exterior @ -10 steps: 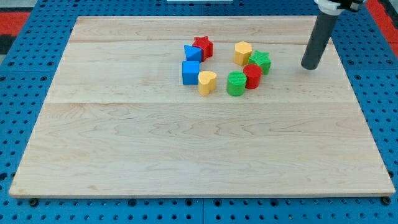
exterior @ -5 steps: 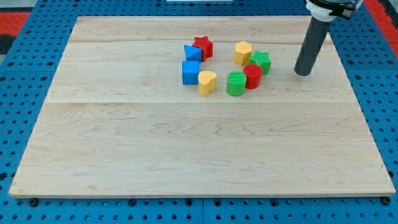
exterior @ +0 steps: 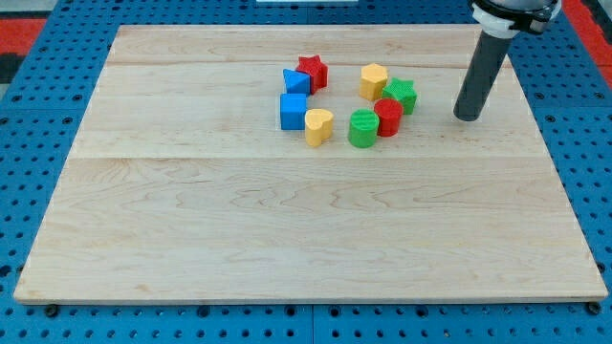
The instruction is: Slide red star to the right and down a bit
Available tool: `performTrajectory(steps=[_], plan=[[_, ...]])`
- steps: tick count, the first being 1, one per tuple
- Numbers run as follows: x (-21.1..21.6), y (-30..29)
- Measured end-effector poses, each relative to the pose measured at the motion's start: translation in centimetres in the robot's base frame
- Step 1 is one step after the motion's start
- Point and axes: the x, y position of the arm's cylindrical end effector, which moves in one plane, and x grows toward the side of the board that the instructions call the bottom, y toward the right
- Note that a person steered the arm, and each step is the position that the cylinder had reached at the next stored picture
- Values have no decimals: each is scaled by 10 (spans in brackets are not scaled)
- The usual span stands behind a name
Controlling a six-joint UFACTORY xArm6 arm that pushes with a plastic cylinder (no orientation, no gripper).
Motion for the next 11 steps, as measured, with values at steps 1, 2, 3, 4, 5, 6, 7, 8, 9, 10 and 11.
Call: performTrajectory(steps=[1, 2, 3, 4, 5, 6, 7, 8, 9, 10, 11], plan=[[-41, 6], [-102, -6], [-159, -70], [-182, -137], [-182, -230], [-172, -264], [-162, -276], [-152, -277], [-151, -277], [-148, -277], [-136, -277]])
